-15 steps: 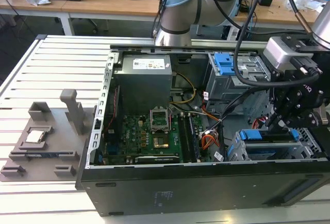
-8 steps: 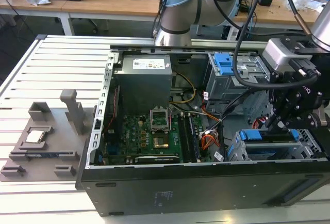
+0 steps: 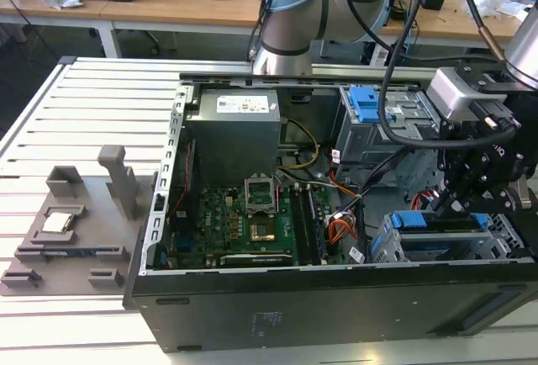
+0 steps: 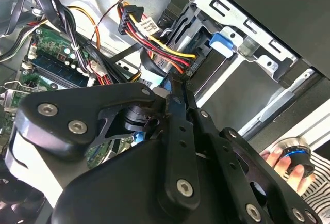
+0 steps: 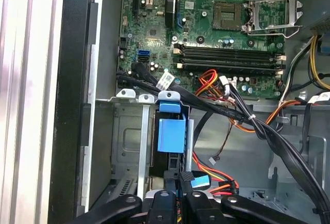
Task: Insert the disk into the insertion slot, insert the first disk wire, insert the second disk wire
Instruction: 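Insert the second disk wire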
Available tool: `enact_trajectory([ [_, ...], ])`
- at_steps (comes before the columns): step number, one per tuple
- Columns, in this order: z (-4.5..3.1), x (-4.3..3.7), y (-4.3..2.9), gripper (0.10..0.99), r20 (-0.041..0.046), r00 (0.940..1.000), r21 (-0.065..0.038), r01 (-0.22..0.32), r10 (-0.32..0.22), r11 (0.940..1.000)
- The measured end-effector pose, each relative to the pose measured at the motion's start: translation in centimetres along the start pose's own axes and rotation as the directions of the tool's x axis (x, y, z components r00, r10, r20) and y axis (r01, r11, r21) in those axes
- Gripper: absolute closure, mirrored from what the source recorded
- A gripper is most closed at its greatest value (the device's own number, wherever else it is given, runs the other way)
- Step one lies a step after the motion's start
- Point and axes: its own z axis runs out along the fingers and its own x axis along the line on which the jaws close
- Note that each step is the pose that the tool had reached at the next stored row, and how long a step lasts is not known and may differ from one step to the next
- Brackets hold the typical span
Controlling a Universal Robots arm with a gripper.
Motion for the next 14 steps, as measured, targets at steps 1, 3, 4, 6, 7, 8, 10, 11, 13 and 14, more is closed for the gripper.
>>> enact_trajectory([
  [1, 0.01, -0.01, 0.00, 0.937, 0.0001, 1.0000, 0.000, 0.000, 0.000, 1.0000],
  [3, 0.06, -0.01, -0.01, 0.925, 0.0000, 1.0000, 0.000, 0.000, 0.000, 1.0000],
  [4, 0.05, -0.01, -0.01, 0.859, 0.0006, 1.0000, 0.000, 0.000, 0.000, 1.0000],
  [6, -0.66, 0.01, 0.02, 0.859, 0.0019, 1.0000, 0.000, 0.000, 0.000, 1.0000],
  [7, -1.44, 0.02, 0.05, 0.859, -0.0001, 1.0000, 0.000, 0.000, 0.000, 1.0000],
  [8, -1.96, 0.01, 0.08, 0.859, 0.0001, 1.0000, 0.000, 0.000, 0.000, 1.0000],
  [10, -3.31, -0.07, 0.13, 0.875, -0.0010, 1.0000, 0.000, 0.000, 0.000, 1.0000],
  [11, -3.98, -0.10, 0.15, 0.941, -0.0010, 1.0000, 0.000, 0.000, 0.000, 1.0000],
  [13, -5.19, -0.18, 0.19, 0.980, -0.0020, 1.0000, 0.000, 0.000, 0.000, 1.0000],
  [14, -5.59, -0.18, 0.21, 0.980, -0.0015, 1.0000, 0.000, 0.000, 0.000, 1.0000],
])
